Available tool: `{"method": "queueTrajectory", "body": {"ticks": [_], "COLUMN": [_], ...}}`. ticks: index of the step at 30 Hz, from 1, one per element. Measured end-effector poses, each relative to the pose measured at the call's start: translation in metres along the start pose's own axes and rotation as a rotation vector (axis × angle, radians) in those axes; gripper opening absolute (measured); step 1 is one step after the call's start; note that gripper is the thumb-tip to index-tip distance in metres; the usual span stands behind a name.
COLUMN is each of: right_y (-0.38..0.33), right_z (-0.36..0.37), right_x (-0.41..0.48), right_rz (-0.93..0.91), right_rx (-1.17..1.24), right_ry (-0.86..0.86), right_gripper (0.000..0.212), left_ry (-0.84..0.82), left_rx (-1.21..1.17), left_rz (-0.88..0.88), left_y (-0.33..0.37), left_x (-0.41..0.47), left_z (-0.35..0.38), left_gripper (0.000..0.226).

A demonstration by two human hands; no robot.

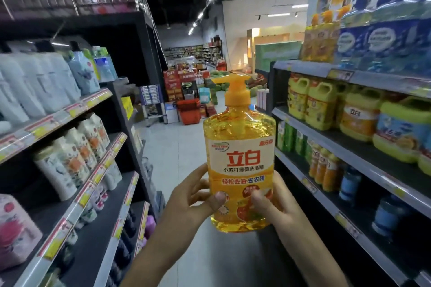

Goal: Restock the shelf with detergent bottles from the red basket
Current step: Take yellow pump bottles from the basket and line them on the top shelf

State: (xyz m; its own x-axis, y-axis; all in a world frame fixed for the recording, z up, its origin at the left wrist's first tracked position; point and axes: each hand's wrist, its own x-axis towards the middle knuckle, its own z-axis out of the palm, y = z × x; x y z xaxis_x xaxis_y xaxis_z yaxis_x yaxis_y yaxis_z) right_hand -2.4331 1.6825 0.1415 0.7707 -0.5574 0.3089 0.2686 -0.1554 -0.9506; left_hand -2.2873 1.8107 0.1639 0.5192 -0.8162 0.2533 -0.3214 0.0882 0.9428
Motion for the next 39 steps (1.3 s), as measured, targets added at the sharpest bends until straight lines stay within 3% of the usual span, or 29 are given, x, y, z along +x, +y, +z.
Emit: {"method": "queueTrajectory", "body": {"ticks": [4, 8, 12, 23, 29, 33, 39], "right_y": [0.019, 0.033, 0.054, 0.075, 0.077, 0.085, 0.098], "right_z": [-0.015, -0.026, -0.031, -0.039, -0.076, -0.107, -0.165], "right_x": [0.058, 0.117, 0.182, 0.375, 0.437, 0.472, 0.534], "right_rz": [0.038, 0.041, 0.052, 0.038, 0.053, 0.048, 0.052], "right_rx": [0.006, -0.012, -0.059, -0.263, -0.337, -0.386, -0.446], "right_ry": [0.03, 0.04, 0.055, 0.185, 0.282, 0.351, 0.427], "right_gripper": [0.048, 0.069, 0.052, 0.064, 0.053, 0.072, 0.058], "left_ry": [0.002, -0.015, -0.027, -0.189, -0.347, -0.457, -0.541], "left_rx": [0.03, 0.039, 0.014, -0.102, -0.2, -0.235, -0.243], "left_rz": [0.003, 0.007, 0.014, 0.076, 0.106, 0.142, 0.19], "left_y": [-0.015, -0.034, -0.061, -0.096, -0.112, -0.118, -0.131], "left_x": [0.06, 0.121, 0.187, 0.401, 0.497, 0.555, 0.654], "left_z": [-0.003, -0.012, -0.028, -0.088, -0.069, -0.05, -0.014], "left_gripper": [0.053, 0.055, 0.051, 0.042, 0.044, 0.04, 0.042]}}
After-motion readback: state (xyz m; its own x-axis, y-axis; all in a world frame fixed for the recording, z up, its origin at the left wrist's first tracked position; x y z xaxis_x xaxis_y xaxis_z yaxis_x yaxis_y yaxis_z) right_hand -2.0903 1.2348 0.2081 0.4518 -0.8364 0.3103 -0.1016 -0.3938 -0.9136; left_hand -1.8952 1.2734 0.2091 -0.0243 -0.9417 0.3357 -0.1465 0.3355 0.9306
